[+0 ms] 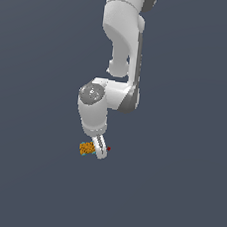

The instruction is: Pick up the object and move it to a goal position.

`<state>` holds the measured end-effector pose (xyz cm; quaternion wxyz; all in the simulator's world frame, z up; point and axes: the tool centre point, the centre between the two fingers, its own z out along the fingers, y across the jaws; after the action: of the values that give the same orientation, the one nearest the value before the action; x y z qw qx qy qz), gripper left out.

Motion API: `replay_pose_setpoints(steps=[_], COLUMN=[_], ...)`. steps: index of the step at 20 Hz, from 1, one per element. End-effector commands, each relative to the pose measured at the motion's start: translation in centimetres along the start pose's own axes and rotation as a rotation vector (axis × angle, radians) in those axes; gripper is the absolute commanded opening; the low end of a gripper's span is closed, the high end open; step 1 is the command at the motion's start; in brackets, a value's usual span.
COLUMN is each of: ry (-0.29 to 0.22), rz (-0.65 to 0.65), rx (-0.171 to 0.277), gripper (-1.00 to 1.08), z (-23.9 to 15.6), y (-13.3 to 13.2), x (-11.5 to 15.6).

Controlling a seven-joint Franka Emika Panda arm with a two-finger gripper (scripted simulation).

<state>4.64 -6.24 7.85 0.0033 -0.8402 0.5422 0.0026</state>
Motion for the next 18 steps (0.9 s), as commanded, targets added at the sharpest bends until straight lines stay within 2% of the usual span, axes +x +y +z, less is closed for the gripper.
replay_pose_setpoints(steps=[1, 8, 18], ry=[0.003, 0.008, 0.008], rz=[0.048, 0.118, 0.122], rx=[-0.001, -0.002, -0.003], gripper=[1.00, 1.00, 1.00], z=[0.5, 1.2, 2.7], y=[0.0, 0.0, 0.0], x=[0.3, 0.9, 0.9])
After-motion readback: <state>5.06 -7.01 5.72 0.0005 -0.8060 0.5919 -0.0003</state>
